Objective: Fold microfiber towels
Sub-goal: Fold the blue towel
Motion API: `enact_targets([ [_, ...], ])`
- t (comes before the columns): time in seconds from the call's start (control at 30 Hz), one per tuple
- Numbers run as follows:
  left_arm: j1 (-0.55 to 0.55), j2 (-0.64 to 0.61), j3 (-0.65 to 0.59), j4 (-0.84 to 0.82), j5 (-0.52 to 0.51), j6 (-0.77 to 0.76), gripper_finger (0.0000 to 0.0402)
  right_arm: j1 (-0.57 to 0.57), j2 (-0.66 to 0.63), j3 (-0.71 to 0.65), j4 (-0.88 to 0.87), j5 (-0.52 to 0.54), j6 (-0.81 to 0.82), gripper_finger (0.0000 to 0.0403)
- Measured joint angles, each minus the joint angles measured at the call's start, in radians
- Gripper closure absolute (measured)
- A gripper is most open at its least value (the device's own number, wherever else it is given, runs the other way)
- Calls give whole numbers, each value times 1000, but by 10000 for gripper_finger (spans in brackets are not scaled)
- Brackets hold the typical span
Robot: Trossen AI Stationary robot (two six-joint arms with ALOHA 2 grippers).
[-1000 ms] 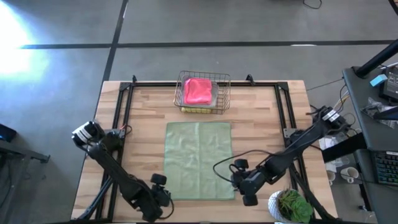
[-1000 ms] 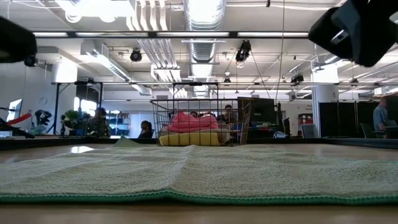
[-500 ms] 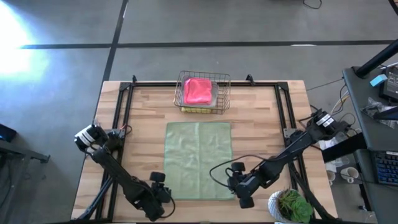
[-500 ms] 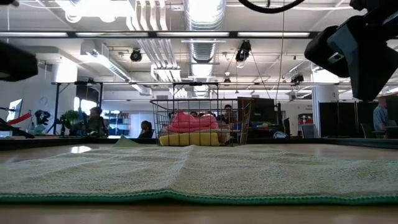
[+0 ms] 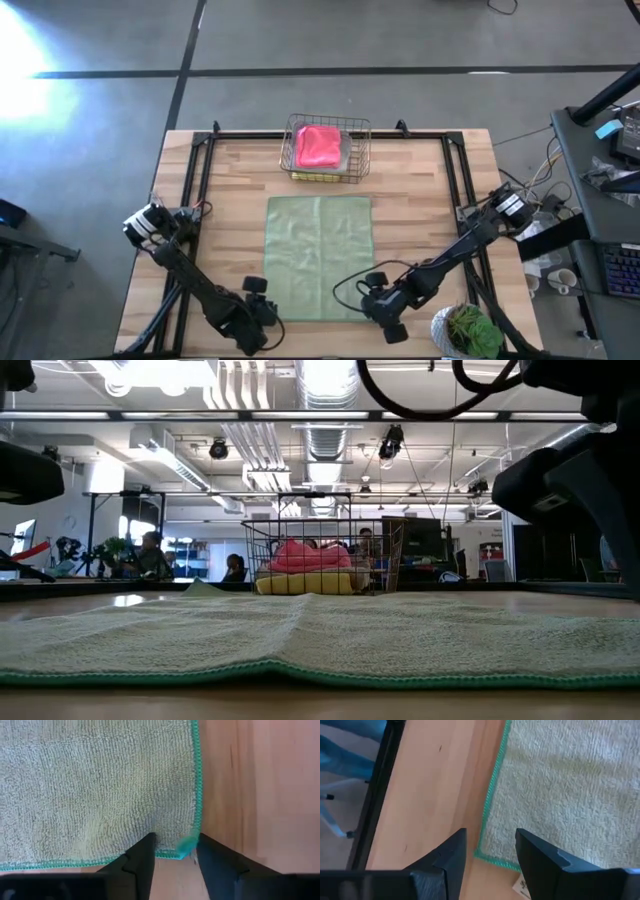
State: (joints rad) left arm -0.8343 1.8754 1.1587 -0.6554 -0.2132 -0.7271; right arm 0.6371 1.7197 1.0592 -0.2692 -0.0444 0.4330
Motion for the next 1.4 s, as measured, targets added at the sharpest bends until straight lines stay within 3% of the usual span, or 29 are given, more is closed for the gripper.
enact_targets([
  [0.33, 6, 3, -3, -12, -25, 0, 393, 1, -1, 0, -14, 25, -40, 245],
  [0.53, 11, -16, -6, -10, -13, -67, 397, 32, 0, -1, -13, 24, -101, 245],
  [0.77, 17, -40, -7, -2, 4, -79, 400, 52, 35, -1, -7, 155, -121, 245],
  [1.1, 16, -42, -7, -7, 21, -79, 401, 52, 104, 3, 3, 156, -82, 248],
  [1.23, 17, -43, -7, -7, 22, -79, 401, 50, 122, 2, -1, 151, -36, 274],
  [1.4, 19, -44, -6, -7, 26, -80, 401, 51, 116, 2, 0, 142, -10, 339],
])
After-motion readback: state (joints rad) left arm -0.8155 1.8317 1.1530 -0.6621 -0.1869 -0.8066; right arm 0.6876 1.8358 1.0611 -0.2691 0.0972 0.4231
